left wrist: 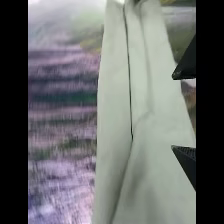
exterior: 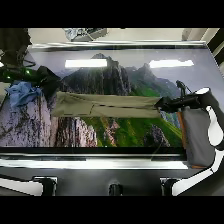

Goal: Fold the shirts.

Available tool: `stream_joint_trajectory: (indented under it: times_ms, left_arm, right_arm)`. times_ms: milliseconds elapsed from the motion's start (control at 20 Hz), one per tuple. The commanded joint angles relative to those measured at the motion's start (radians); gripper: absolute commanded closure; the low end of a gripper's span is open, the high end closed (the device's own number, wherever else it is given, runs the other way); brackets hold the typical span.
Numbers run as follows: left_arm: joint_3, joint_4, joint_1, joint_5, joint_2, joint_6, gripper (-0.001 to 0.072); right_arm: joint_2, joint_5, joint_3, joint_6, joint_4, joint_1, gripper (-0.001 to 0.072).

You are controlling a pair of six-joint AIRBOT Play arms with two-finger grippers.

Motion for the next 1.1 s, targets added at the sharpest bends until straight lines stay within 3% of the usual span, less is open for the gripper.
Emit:
stream_joint_trajectory:
  times_ms: [0, 50, 100, 150, 200, 250, 300, 450, 600, 900, 1050]
  left_arm:
    - [0.002, -0.004, -0.065, 0.0, 0.072, 0.037, 0.0207]
    - [0.002, -0.004, -0.084, 0.003, 0.072, 0.041, 0.0207]
    - [0.0, -0.004, -0.106, 0.006, 0.064, 0.046, 0.0207]
    - [-0.012, -0.004, -0.129, 0.019, 0.055, 0.052, 0.0216]
    - [-0.033, -0.004, -0.153, 0.035, 0.045, 0.052, 0.0346]
    - [-0.067, -0.004, -0.181, 0.054, 0.034, 0.052, 0.0589]
    - [-0.119, -0.004, -0.215, 0.085, 0.027, 0.053, 0.0674]
    - [-0.321, -0.014, -0.327, 0.204, 0.001, 0.04, 0.0675]
    - [-0.472, -0.151, -0.43, 0.356, -0.021, 0.045, 0.0675]
    - [-0.482, -0.388, -0.575, 0.516, -0.135, 0.063, 0.0675]
    - [-0.482, -0.539, -0.635, 0.517, -0.184, 0.166, 0.0675]
  right_arm:
    - [-0.027, -0.073, -0.008, 0.096, 0.039, 0.059, 0.0234]
    - [-0.026, -0.09, -0.007, 0.103, 0.042, 0.079, 0.0495]
    - [-0.023, -0.099, -0.006, 0.102, 0.056, 0.093, 0.0669]
    - [-0.01, -0.098, -0.006, 0.071, 0.078, 0.101, 0.0675]
    - [0.017, -0.089, -0.006, 0.036, 0.093, 0.103, 0.0676]
    - [0.058, -0.069, -0.006, 0.024, 0.093, 0.103, 0.0676]
    - [0.107, -0.046, -0.006, 0.008, 0.089, 0.103, 0.0676]
    - [0.282, 0.043, -0.007, 0.006, 0.066, 0.109, 0.0676]
    - [0.449, 0.13, -0.007, 0.048, 0.012, 0.134, 0.0676]
    - [0.701, 0.243, -0.006, 0.122, -0.043, 0.138, 0.0676]
    - [0.785, 0.296, -0.007, 0.123, -0.043, 0.138, 0.0675]
